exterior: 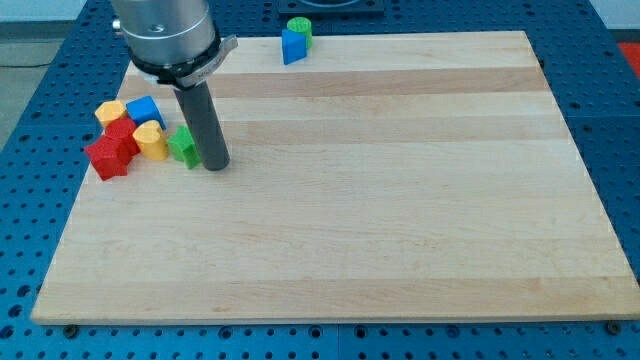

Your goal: Push the blue triangle to the top of the blue cube

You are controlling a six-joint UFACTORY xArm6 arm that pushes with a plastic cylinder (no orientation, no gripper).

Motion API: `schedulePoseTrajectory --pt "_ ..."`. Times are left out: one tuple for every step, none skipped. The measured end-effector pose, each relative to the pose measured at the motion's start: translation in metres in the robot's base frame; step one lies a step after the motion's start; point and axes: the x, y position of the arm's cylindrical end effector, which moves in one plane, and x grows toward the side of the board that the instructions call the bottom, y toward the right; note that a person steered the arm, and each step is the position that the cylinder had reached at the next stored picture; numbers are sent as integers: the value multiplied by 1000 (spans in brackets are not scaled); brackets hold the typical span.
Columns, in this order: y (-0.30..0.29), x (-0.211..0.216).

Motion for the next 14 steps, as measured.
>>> schedulePoseTrajectory --pt "-13 -12" --pt "-31 -13" --pt "23 -28" --pt "88 -82" --pt "136 -138" --pt "150 -190" --pt "151 -213" --pt "149 -224" --pt "140 -227" --pt "134 -227" --pt "114 -227" --pt "111 -227" --pt "110 -227" --pt "50 -191"
